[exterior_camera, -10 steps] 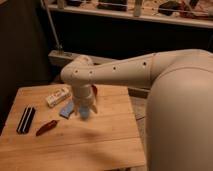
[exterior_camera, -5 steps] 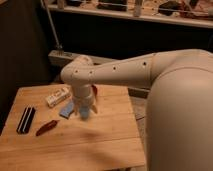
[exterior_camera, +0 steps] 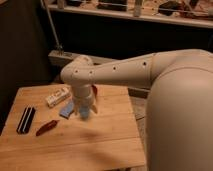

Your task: Push the eraser across the table

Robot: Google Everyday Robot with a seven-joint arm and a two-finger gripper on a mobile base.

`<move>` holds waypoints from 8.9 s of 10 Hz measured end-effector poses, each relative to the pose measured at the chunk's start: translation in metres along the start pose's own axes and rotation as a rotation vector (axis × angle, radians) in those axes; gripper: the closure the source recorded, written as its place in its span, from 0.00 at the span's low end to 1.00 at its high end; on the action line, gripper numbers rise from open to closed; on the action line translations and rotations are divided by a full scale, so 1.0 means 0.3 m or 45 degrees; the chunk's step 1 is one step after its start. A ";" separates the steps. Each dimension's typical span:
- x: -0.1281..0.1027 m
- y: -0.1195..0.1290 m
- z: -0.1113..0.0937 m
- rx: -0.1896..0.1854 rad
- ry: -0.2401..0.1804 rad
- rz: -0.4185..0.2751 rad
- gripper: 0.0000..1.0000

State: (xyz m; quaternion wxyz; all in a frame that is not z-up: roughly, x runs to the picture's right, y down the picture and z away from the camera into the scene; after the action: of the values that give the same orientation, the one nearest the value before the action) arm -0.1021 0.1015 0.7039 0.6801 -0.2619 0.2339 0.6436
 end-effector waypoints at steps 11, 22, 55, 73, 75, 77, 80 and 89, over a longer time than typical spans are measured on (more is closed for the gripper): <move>0.000 0.000 -0.001 0.000 0.000 0.000 0.35; -0.127 0.127 -0.037 -0.011 -0.115 -0.466 0.35; -0.200 1.093 0.444 0.166 -0.134 -1.938 0.35; -0.058 1.403 0.539 0.102 -0.138 -2.116 0.35; -0.029 1.459 0.546 0.102 -0.135 -2.108 0.35; 0.065 1.568 0.555 0.058 -0.140 -2.132 0.35; 0.192 1.762 0.429 -0.216 -0.247 -2.079 0.35; -0.173 1.360 0.066 -0.270 -0.548 -1.734 0.35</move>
State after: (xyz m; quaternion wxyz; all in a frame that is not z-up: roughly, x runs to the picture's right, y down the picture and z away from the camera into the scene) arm -0.5128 0.0895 0.7302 0.9322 -0.2815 -0.1840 0.1335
